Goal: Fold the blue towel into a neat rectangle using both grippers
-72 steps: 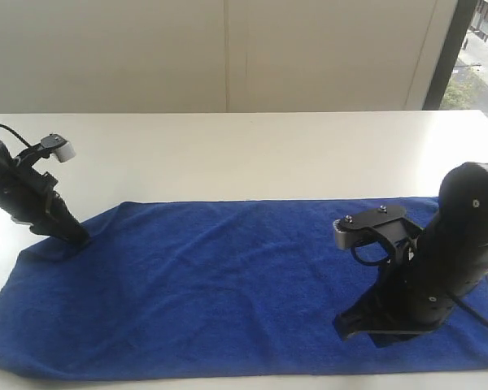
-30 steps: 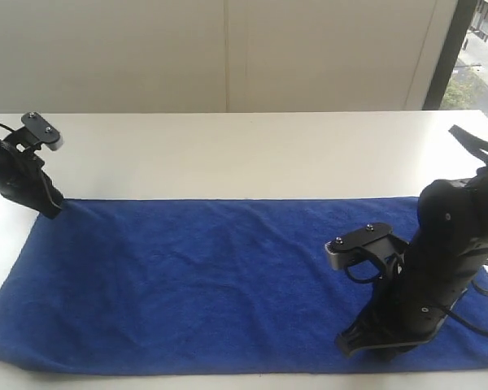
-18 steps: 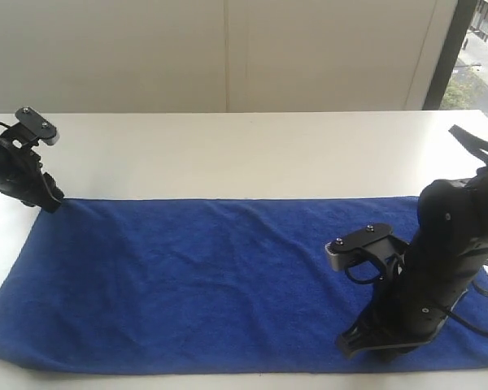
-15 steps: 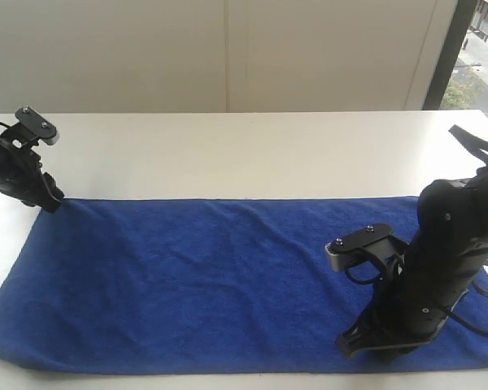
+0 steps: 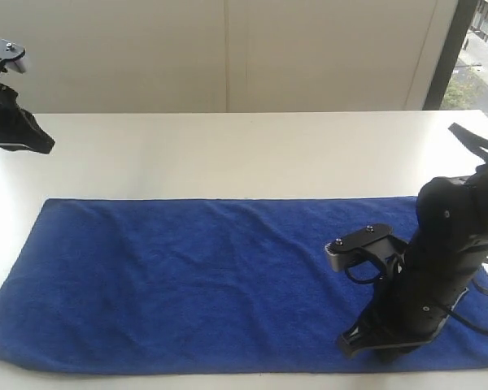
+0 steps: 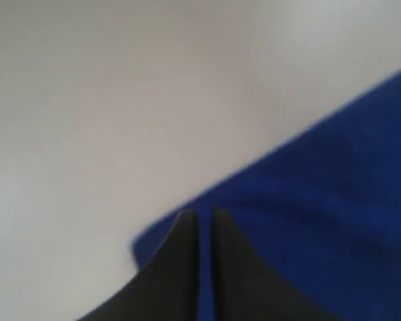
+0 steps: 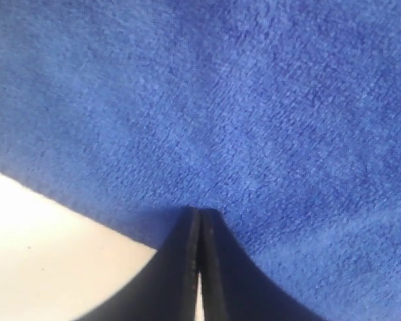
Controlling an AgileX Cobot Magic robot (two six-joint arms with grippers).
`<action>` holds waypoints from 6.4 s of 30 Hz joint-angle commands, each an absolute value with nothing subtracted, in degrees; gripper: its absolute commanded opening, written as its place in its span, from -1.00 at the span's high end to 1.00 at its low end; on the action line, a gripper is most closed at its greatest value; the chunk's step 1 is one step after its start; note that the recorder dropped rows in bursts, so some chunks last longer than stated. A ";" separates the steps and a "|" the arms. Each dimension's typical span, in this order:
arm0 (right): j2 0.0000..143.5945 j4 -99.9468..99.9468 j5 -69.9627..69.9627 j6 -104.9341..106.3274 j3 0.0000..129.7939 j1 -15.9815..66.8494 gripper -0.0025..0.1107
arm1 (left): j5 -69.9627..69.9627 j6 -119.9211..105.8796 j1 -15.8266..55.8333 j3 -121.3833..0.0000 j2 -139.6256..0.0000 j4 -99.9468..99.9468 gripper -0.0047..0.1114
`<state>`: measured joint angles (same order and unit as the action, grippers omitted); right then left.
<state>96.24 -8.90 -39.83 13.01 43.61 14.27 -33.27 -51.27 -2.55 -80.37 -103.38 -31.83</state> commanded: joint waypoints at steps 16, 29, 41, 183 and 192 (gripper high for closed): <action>85.29 -19.39 -32.02 21.42 53.20 23.02 0.96 | -45.64 -35.19 -9.58 -47.53 -80.70 -38.94 0.92; 98.94 -21.58 -23.69 30.25 61.35 43.85 0.96 | -22.24 -28.63 -9.58 -22.70 -68.90 -37.07 0.92; 104.72 -20.80 -17.08 29.75 61.47 42.48 0.96 | -14.43 -27.81 -9.58 -20.66 -68.75 -37.06 0.92; 115.70 -20.80 -21.68 29.75 62.76 38.16 0.96 | -5.11 -26.81 4.18 -32.77 -89.71 -52.72 0.15; 115.70 -20.80 -21.68 29.75 62.76 38.16 0.96 | -5.11 -26.68 4.18 -32.77 -88.24 -53.55 0.77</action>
